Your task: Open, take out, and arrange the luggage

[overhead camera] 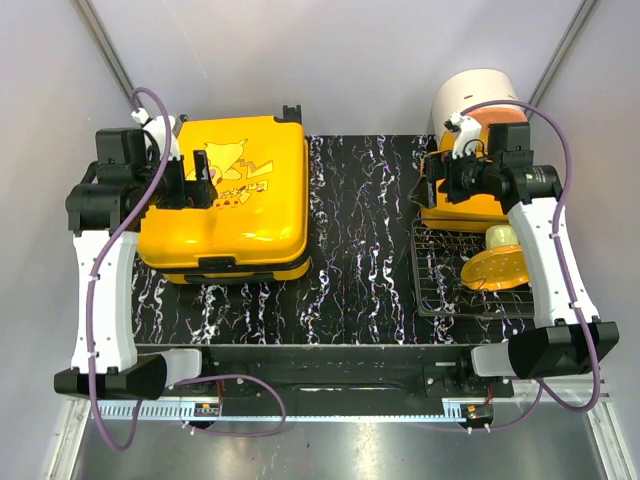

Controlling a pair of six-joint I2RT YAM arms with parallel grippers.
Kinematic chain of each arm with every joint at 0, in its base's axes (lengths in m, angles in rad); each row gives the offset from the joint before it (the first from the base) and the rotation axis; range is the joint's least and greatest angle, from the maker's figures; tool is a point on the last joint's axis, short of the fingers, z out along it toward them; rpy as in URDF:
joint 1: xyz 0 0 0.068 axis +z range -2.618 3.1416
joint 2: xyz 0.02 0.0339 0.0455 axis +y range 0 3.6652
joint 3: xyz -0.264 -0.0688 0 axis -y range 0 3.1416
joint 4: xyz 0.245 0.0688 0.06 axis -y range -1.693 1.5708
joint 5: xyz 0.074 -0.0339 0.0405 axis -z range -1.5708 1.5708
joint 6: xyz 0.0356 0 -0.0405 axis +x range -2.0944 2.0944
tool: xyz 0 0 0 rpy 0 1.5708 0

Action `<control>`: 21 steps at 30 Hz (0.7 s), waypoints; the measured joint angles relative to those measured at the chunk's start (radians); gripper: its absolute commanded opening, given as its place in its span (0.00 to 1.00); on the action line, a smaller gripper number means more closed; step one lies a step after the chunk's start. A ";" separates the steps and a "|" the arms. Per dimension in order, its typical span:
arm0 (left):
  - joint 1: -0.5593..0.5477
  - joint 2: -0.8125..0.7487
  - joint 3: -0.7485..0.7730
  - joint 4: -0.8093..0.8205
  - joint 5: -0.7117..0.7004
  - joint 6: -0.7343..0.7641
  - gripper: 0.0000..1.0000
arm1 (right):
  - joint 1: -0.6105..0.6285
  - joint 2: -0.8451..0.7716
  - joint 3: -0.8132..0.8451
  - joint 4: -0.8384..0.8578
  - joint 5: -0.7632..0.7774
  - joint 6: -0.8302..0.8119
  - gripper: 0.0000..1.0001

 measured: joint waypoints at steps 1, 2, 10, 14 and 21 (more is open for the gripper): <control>0.006 0.011 0.000 0.000 -0.001 -0.001 0.99 | 0.017 0.002 0.000 0.003 0.001 0.002 1.00; 0.013 0.023 0.001 0.000 -0.002 0.000 0.99 | 0.029 0.004 0.000 0.007 0.001 0.005 1.00; 0.271 0.218 0.199 -0.003 0.090 0.052 0.99 | 0.102 0.023 -0.027 0.063 -0.001 0.024 1.00; 0.382 0.410 0.314 0.028 0.155 0.069 0.99 | 0.119 0.031 -0.055 0.091 -0.019 0.023 1.00; 0.474 0.645 0.312 0.107 0.280 0.060 0.99 | 0.136 0.031 -0.161 0.151 -0.055 -0.003 1.00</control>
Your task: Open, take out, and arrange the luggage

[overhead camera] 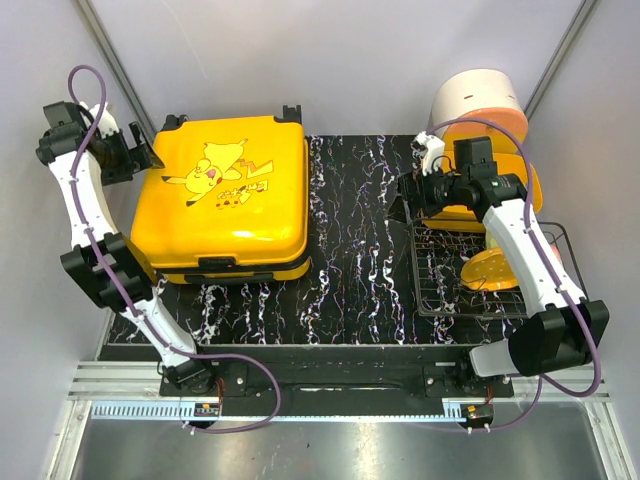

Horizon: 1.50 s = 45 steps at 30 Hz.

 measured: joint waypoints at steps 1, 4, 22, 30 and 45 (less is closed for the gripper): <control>0.005 0.011 -0.008 0.011 0.006 -0.003 0.99 | 0.001 0.000 -0.010 0.000 -0.005 -0.005 1.00; 0.012 0.032 -0.035 0.054 0.032 -0.009 0.99 | 0.001 0.000 -0.034 0.011 -0.019 -0.019 1.00; -0.068 0.182 -0.076 0.319 0.373 -0.025 0.99 | 0.046 -0.048 -0.323 0.229 -0.132 -0.064 1.00; -0.228 0.249 0.030 0.316 0.395 -0.043 0.99 | 0.239 0.009 -0.337 0.339 -0.111 -0.063 0.95; -0.096 -0.281 -0.290 0.243 0.290 -0.178 0.99 | 0.531 0.190 -0.248 0.469 0.098 0.072 0.90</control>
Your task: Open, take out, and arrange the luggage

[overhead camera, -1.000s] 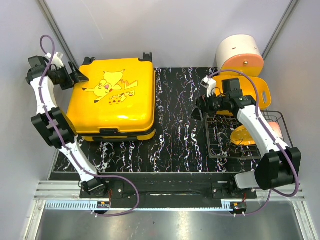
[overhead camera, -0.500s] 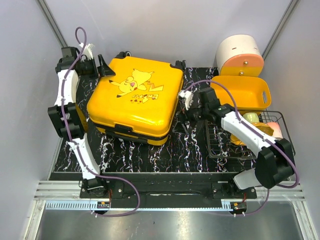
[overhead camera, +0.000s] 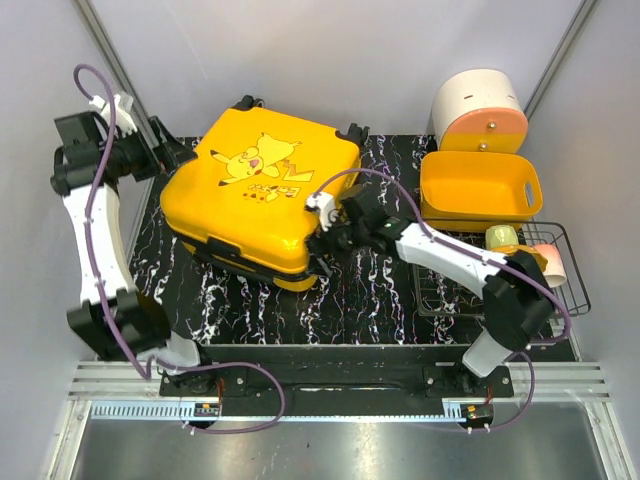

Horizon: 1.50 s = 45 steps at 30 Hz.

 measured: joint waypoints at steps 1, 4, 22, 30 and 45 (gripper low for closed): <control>0.002 -0.059 -0.045 0.003 -0.005 -0.015 0.99 | 0.022 0.022 0.025 0.002 0.010 0.014 0.90; 0.019 -0.238 -0.229 0.026 -0.002 -0.104 0.99 | 0.104 0.107 0.118 0.015 0.054 0.053 0.90; 0.179 -0.621 -0.605 0.034 -0.060 -0.425 0.97 | -0.217 -0.261 -0.107 0.207 0.142 0.128 0.69; 0.317 -0.592 -0.792 -0.047 -0.082 -0.378 0.72 | -0.312 -0.085 -0.133 0.263 0.093 0.034 0.66; 0.350 -0.383 -0.963 0.119 -0.184 -0.320 0.59 | -0.324 -0.001 -0.132 0.408 -0.016 -0.003 0.80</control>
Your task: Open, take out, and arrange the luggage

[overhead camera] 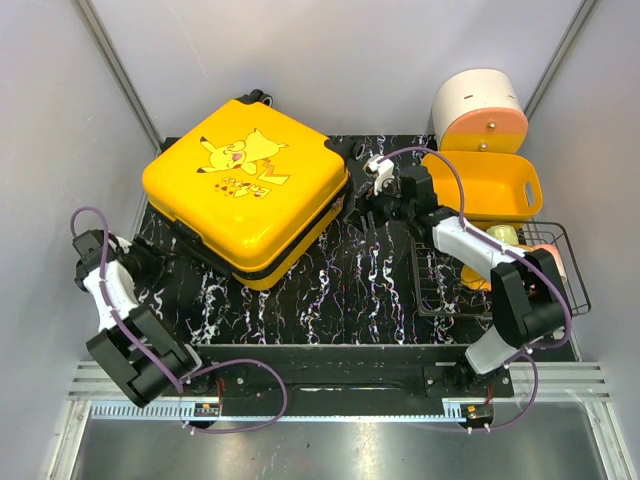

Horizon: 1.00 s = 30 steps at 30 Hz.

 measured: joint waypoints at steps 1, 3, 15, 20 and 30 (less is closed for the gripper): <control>-0.009 0.015 0.000 0.013 -0.002 0.000 0.59 | -0.001 0.002 0.001 0.000 -0.001 0.002 0.81; -0.041 0.048 0.000 0.043 -0.005 -0.001 0.58 | -0.005 0.005 0.006 0.001 -0.005 0.004 0.83; -0.192 0.153 -0.031 0.225 -0.055 -0.075 0.56 | -0.010 0.005 0.013 -0.007 -0.021 0.009 0.90; -0.213 0.196 -0.026 0.231 -0.076 -0.077 0.53 | -0.014 -0.003 0.013 -0.018 -0.018 -0.002 0.91; -0.243 0.361 0.169 0.042 -0.089 0.016 0.00 | -0.028 -0.029 -0.022 -0.017 -0.084 -0.041 0.89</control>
